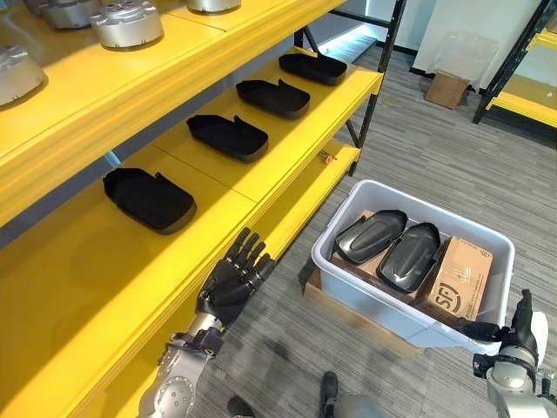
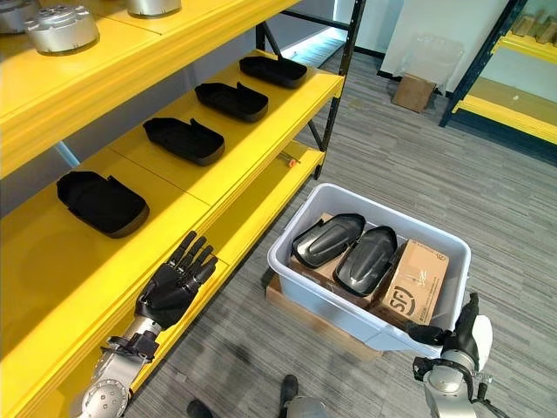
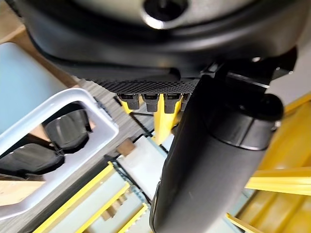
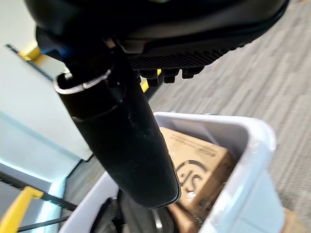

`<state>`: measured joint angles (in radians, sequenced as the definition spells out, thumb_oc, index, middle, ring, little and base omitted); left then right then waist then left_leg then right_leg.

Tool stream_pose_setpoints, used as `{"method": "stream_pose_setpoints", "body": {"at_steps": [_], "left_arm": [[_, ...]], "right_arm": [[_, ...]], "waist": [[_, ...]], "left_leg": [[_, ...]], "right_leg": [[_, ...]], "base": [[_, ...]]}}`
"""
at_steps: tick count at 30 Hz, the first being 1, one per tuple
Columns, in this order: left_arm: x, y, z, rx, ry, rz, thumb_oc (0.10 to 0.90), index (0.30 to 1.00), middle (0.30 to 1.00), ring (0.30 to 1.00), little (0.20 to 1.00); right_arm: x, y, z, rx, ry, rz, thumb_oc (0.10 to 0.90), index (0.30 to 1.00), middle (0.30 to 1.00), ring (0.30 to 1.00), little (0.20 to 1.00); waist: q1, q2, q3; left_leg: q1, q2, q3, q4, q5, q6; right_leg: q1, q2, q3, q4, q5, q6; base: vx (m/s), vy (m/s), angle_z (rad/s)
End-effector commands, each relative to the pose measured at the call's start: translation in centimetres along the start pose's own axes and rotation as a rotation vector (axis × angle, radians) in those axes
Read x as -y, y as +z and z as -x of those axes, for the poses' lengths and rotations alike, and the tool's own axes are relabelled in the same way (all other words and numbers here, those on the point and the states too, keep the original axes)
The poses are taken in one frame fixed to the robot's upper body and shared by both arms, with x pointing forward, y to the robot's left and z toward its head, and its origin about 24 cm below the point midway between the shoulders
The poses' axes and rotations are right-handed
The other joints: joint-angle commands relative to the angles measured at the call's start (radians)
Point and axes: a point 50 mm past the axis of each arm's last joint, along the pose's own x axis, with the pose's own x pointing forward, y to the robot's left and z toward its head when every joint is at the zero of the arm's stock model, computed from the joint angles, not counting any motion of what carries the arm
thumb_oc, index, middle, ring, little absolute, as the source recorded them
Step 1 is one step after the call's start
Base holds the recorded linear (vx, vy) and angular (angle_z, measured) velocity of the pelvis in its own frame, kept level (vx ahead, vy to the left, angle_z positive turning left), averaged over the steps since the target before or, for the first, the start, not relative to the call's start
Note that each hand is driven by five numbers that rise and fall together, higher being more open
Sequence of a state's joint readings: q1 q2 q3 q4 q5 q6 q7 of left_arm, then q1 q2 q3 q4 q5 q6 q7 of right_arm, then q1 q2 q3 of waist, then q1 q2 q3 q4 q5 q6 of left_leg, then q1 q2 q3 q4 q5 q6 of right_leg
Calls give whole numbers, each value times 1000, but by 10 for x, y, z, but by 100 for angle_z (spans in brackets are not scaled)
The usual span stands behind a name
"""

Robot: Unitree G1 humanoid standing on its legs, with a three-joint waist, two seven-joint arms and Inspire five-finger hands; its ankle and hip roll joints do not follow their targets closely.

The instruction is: Move parts from the plastic box to the shelf.

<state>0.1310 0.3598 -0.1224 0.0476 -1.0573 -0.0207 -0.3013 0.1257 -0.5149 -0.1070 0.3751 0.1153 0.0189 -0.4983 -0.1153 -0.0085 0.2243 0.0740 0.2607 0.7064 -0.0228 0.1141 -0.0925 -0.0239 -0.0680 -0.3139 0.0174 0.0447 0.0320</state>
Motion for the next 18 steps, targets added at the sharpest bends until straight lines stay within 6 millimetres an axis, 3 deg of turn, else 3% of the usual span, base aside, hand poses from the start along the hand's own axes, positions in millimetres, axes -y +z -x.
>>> {"method": "stream_pose_setpoints", "body": {"at_steps": [1,8,13,18], "left_arm": [[34,34,-17,148,-184,-20,900,1000,1000,1000,1000],[37,35,-19,140,-222,-41,900,1000,1000,1000,1000],[39,39,-20,178,-232,-24,900,1000,1000,1000,1000],[38,44,-23,227,-208,-15,900,1000,1000,1000,1000]], "right_arm": [[16,50,-10,280,-66,15,900,1000,1000,1000,1000],[9,69,-4,392,-4,7,900,1000,1000,1000,1000],[1,79,1,456,80,41,900,1000,1000,1000,1000],[-9,96,5,572,165,134,900,1000,1000,1000,1000]], "waist": [[-22,-46,-47],[-43,-40,-52],[-56,-31,-45],[-62,-19,-38]], "left_leg": [[-41,31,-47,93,-77,-1],[-49,33,-67,112,-97,10],[-63,69,-91,133,-92,2],[-60,112,-108,145,-41,-26]], "right_leg": [[66,-146,-62,49,-60,125],[52,-116,-33,102,-110,94],[32,-90,-17,160,-160,60],[10,-64,-13,216,-205,28]], "base": [[-20,-111,-9],[-13,-162,-1],[-30,-192,-3],[-23,-150,-4]]}}
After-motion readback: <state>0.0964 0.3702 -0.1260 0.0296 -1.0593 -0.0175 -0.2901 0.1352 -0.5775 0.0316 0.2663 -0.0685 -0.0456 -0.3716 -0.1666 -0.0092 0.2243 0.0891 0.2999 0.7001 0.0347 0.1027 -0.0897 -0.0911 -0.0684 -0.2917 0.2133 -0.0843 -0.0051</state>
